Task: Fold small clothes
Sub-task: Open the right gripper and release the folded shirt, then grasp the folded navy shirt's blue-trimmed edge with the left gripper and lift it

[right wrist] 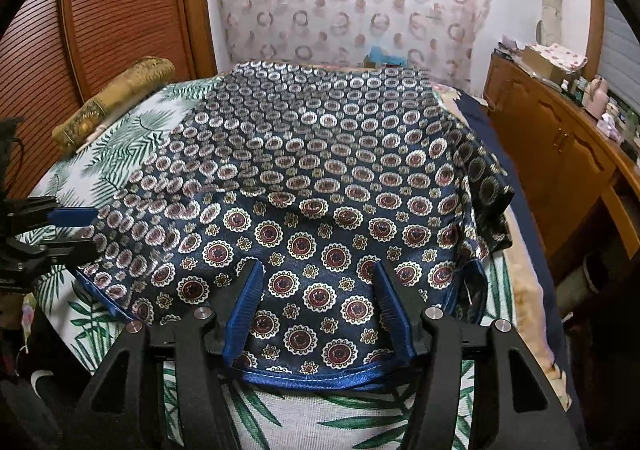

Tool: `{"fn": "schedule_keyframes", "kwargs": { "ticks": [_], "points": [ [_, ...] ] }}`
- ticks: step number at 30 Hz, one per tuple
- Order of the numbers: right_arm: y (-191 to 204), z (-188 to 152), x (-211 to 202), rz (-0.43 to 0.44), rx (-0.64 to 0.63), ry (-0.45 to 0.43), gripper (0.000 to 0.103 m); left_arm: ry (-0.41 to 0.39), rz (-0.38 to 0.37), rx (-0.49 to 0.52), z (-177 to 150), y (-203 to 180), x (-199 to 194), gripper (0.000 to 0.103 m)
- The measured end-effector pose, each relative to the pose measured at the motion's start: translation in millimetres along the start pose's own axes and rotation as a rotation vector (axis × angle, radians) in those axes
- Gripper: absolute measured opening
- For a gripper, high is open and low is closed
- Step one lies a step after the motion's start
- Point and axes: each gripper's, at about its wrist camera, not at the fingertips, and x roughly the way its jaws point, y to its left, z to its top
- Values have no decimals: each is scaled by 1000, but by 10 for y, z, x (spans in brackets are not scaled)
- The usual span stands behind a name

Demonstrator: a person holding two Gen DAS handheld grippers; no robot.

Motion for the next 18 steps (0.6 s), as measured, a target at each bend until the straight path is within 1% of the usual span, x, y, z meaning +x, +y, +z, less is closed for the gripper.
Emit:
{"fn": "schedule_keyframes", "kwargs": {
  "ticks": [5, 7, 8, 10, 11, 12, 14, 16, 18],
  "points": [
    [30, 10, 65, -7, -33, -1, 67, 1, 3, 22, -69, -59, -41, 41],
    [53, 13, 67, -3, -45, -5, 73, 4, 2, 31, -86, -79, -52, 37],
    [63, 11, 65, -7, -58, -8, 74, 5, 3, 37, -93, -93, -57, 34],
    [74, -15, 81, -8, -59, -12, 75, 11, -2, 52, -104, -113, -60, 23],
    [67, -17, 85, -3, -56, -11, 75, 15, -6, 58, -109, -129, -58, 15],
    [63, -15, 87, 0, -55, -9, 75, 14, -5, 62, -105, -142, -59, 11],
    [61, -7, 76, -1, -55, -3, 75, 2, -22, 75, -84, -154, -80, 7],
    [54, 14, 56, 1, -39, 6, 75, -15, -43, 87, -36, -180, -128, 6],
    [45, 33, 24, 25, -13, 15, 75, -35, -85, 77, 57, -187, -198, 6]
  ]
}}
